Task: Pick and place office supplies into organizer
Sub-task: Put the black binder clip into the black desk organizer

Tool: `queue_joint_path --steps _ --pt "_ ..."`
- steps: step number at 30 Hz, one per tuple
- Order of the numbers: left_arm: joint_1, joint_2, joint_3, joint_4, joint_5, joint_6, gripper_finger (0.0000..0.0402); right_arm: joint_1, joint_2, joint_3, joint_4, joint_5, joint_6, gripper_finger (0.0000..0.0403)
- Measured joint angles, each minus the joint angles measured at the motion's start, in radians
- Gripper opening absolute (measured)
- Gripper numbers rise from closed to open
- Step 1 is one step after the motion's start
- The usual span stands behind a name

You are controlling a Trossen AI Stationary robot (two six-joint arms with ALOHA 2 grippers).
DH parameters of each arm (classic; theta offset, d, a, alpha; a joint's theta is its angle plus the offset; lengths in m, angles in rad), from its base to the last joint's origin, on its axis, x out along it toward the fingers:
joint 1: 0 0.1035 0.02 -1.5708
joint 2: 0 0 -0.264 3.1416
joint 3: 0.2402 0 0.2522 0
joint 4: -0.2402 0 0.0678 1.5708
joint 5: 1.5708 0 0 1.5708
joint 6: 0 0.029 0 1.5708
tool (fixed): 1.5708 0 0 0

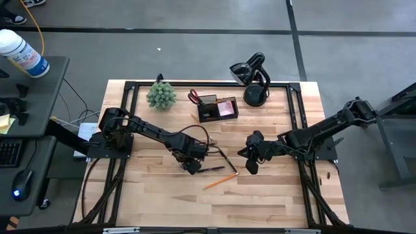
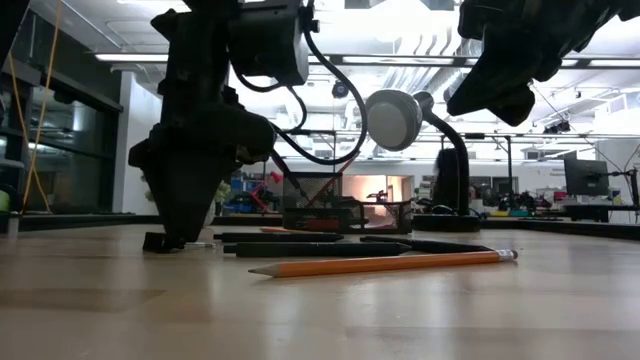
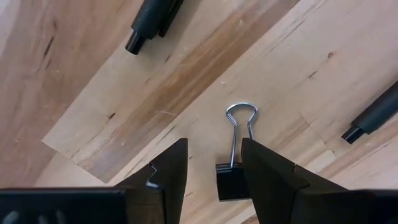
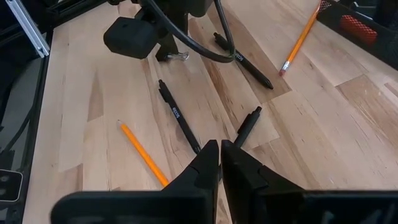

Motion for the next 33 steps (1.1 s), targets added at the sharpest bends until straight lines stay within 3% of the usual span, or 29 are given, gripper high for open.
queue_joint_path --steps 12,20,29,33 --pt "-0.021 0.039 0.005 0.013 0.020 0.010 0.0127 0.000 0.000 0.000 0.003 0.000 0.000 0.0012" --pt "-0.024 0.042 0.003 0.021 0.011 0.049 0.0011 0.000 0.000 0.000 0.004 0.000 0.000 0.0012" --pt "-0.024 0.037 0.030 0.028 0.004 0.134 0.0003 0.000 0.000 0.000 0.003 0.001 0.000 0.0012" --pt "-0.024 0.007 0.078 0.035 -0.045 0.165 0.0001 0.000 0.000 0.000 -0.001 0.023 0.000 0.0012"
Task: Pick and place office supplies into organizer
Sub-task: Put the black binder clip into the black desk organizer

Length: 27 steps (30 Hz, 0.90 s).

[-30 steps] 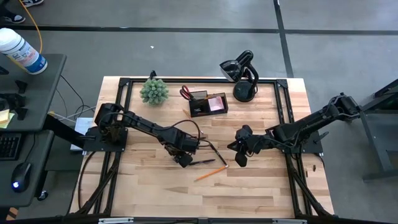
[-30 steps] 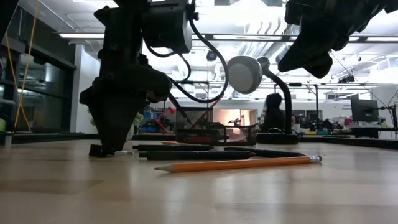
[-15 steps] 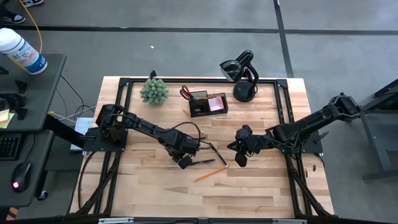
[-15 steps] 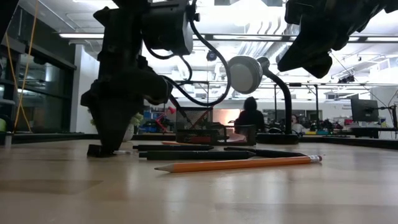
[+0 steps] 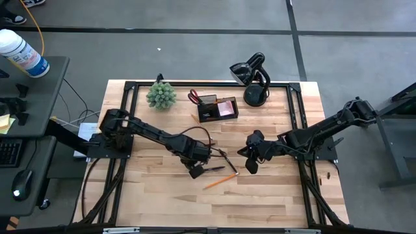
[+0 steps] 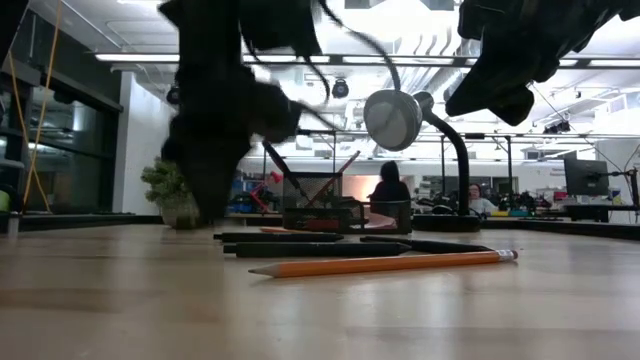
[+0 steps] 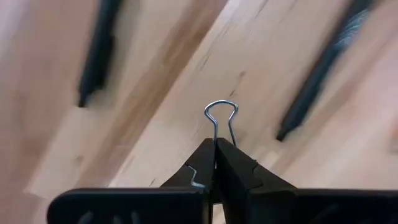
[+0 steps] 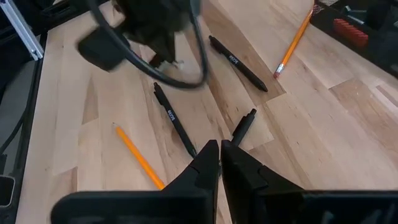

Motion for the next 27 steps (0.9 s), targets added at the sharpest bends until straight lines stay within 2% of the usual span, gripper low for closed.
queue_joint_path --steps 7,16,19,24,27 --pt "0.009 -0.021 0.079 -0.025 -0.110 0.042 0.0000 0.000 0.000 0.000 0.002 -0.002 0.000 0.0012" --pt "0.129 -0.032 0.192 -0.045 -0.241 0.269 0.0000 0.010 0.000 0.001 0.035 -0.006 0.003 0.0012" --pt "0.195 -0.032 0.227 -0.041 -0.226 0.384 0.0000 0.017 0.000 0.001 0.039 -0.018 0.003 0.0012" --pt "0.315 -0.032 0.285 -0.027 -0.114 0.618 0.0000 0.034 0.000 0.001 0.042 -0.027 0.003 0.0012" --pt "0.371 -0.033 0.304 -0.024 -0.095 0.739 0.0000 0.036 0.000 0.001 0.042 -0.027 0.000 0.0012"
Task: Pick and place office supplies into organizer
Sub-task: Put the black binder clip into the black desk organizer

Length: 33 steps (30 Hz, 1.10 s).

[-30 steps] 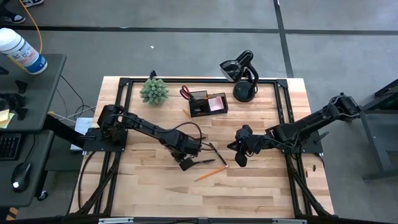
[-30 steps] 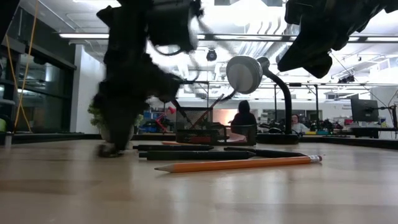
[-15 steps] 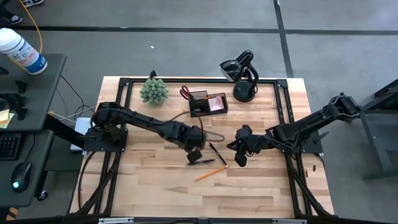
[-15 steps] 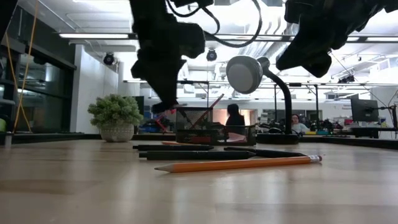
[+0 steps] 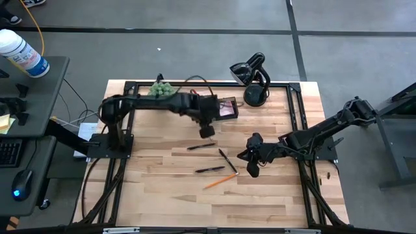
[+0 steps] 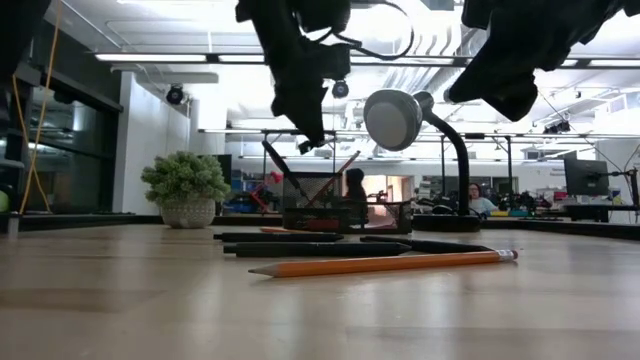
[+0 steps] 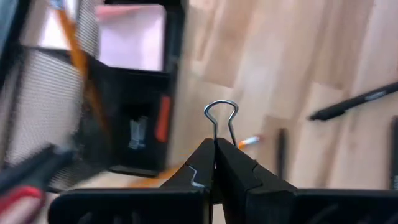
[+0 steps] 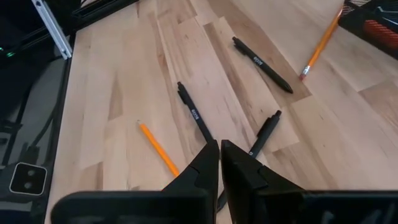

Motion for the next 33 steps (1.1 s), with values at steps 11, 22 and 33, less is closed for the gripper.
queue_joint_path --steps 11,22,33 --pt "0.048 0.024 -0.001 0.032 0.012 0.341 0.0000 -0.001 0.000 0.000 0.019 0.053 0.000 0.0012" --pt "0.045 0.108 -0.003 0.102 -0.119 0.372 0.0000 -0.001 0.000 -0.001 0.080 0.068 -0.002 0.0012" --pt "0.028 0.189 -0.003 0.137 -0.273 0.382 0.0000 -0.001 0.000 -0.001 0.102 0.068 -0.001 0.0012"
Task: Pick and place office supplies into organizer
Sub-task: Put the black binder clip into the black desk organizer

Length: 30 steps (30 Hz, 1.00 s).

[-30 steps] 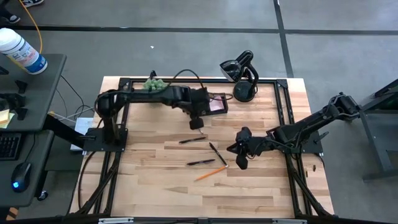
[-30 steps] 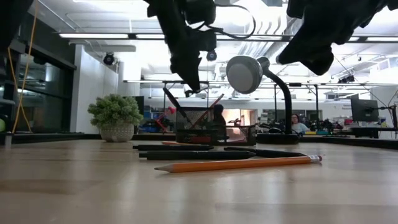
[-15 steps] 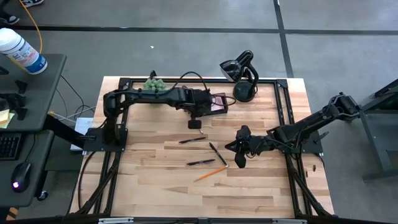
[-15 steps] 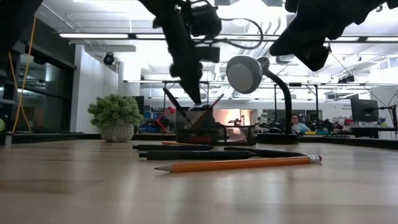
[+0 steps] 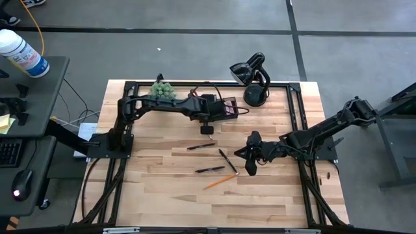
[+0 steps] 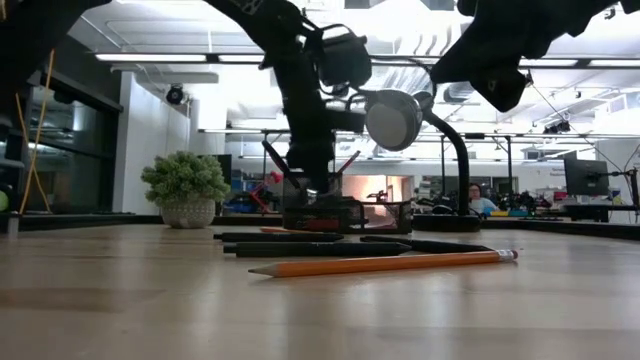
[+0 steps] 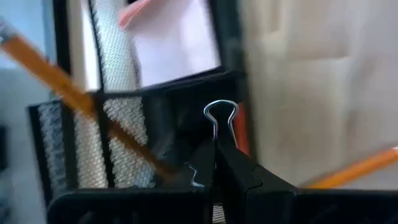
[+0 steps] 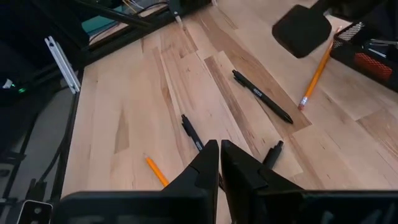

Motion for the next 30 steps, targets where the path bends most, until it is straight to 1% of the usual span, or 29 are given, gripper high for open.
queue_joint_path --steps 6,10,13,23,30 --pt "0.000 0.008 0.000 0.000 -0.088 -0.030 0.0000 0.000 0.000 0.000 0.007 0.000 0.000 0.0012" --pt "0.000 0.008 0.000 0.008 -0.093 -0.029 0.0000 -0.001 0.000 0.000 0.007 0.013 0.000 0.0012" --pt "0.000 0.008 0.000 0.002 -0.121 -0.028 0.0000 -0.002 0.000 0.000 0.007 0.021 0.000 0.0012" --pt "0.000 0.008 0.000 0.018 -0.124 -0.028 0.0001 -0.003 0.000 0.000 0.007 0.023 0.000 0.0012" --pt "0.000 0.008 0.000 0.025 -0.124 -0.027 0.0027 -0.003 0.000 0.000 0.007 0.023 0.000 0.0012"
